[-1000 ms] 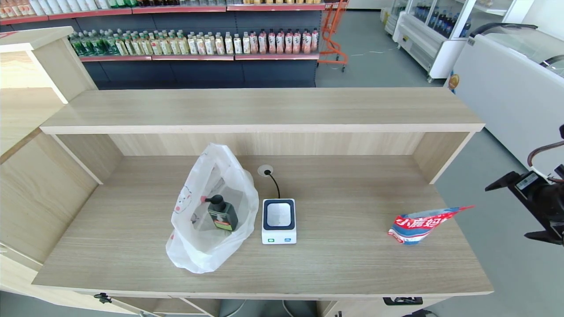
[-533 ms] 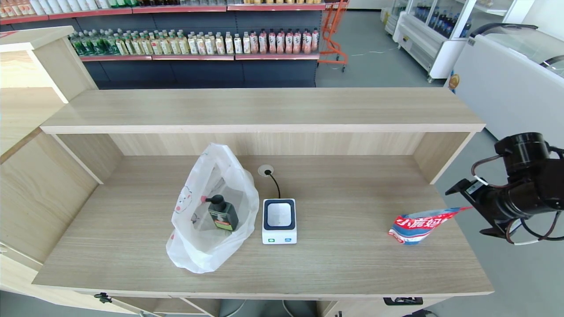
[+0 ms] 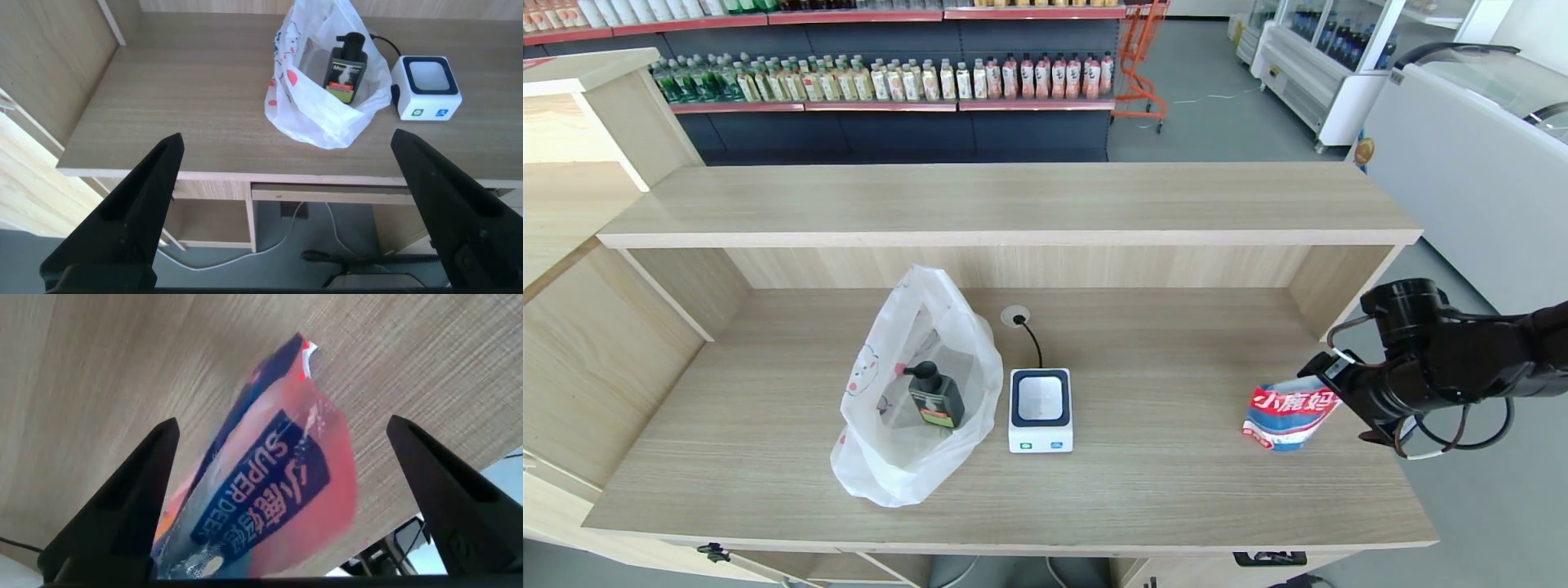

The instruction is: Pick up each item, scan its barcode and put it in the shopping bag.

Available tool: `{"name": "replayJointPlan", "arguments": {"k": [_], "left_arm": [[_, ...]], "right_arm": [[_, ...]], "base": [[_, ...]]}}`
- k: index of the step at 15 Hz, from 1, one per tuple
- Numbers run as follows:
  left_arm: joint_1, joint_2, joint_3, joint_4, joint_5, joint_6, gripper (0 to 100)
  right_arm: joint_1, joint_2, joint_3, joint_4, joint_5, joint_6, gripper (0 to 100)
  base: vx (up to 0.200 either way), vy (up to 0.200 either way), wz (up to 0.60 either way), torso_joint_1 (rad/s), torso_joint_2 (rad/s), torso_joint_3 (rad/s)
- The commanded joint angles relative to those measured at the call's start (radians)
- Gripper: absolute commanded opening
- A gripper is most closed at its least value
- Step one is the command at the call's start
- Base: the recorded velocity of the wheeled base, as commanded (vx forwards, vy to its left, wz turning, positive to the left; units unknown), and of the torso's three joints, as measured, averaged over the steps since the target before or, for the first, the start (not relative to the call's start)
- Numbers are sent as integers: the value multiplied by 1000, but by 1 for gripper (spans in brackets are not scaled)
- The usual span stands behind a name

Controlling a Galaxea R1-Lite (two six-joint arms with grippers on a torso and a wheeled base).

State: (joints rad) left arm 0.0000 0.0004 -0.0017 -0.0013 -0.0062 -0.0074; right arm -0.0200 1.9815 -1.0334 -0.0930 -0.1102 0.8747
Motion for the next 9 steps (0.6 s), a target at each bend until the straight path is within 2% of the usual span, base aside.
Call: {"name": "replayJointPlan", "arguments": {"k": [1,3,7,9], "left_arm": [[0,0,0,0,0,0,100],[0,0,0,0,0,0,100],[0,0,0,0,0,0,100],[0,0,0,0,0,0,100]], "right_arm": [[5,69,-13,-34,-3,-16,0],[14,86,-17,-85,-23,-34,0],[32,86,7,-90,-29,-166,0],[45,94,19,-91,-74,-224,0]], "base": [[0,0,0,0,0,0],[0,0,0,0,0,0],[0,0,0,0,0,0],[0,0,0,0,0,0]]}}
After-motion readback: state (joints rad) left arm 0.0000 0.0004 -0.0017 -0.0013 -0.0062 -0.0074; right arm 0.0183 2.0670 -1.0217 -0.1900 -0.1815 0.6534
